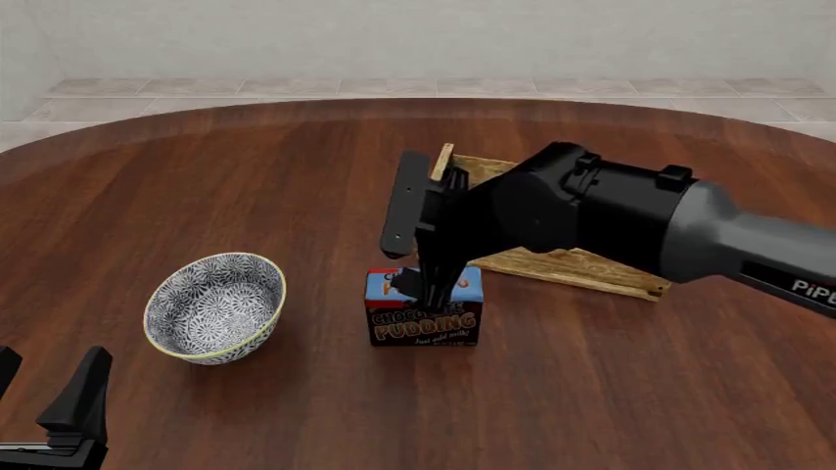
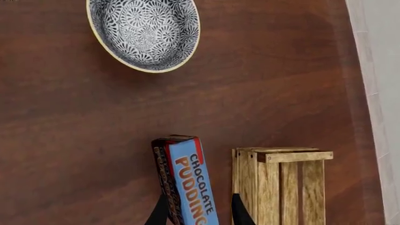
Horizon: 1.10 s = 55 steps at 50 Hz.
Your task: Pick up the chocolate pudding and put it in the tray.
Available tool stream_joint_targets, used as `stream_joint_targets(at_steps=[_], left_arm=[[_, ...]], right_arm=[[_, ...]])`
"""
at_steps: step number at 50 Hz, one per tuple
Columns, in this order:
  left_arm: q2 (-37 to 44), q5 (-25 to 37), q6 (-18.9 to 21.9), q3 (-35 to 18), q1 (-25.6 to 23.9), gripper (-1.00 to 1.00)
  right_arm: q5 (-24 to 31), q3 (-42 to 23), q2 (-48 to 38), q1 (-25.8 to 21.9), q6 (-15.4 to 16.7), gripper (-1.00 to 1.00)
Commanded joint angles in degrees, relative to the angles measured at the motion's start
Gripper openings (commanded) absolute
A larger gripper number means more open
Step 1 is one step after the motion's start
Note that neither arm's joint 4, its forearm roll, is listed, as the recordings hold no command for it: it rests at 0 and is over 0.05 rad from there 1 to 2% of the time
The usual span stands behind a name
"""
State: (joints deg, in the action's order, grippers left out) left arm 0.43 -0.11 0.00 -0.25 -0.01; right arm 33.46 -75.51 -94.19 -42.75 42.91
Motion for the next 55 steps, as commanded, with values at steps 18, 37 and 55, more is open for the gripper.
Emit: stream_joint_targets(at_steps=[18,37,55], left_arm=[[0.00,0.00,0.01,0.00,0.00,1.00],[-0.01,0.00,0.00,0.00,0.01,1.00],[0.00,0.00,0.01,0.00,0.01,1.00]], right_arm=[[-1.05,0.03,-1.19,0.11,-1.17,1.00],[-1.46,-0.10,-1.87,0.16,-1.69,1.00],[-2.24,-0.45,-3.39,0.97,-2.05,1.00]])
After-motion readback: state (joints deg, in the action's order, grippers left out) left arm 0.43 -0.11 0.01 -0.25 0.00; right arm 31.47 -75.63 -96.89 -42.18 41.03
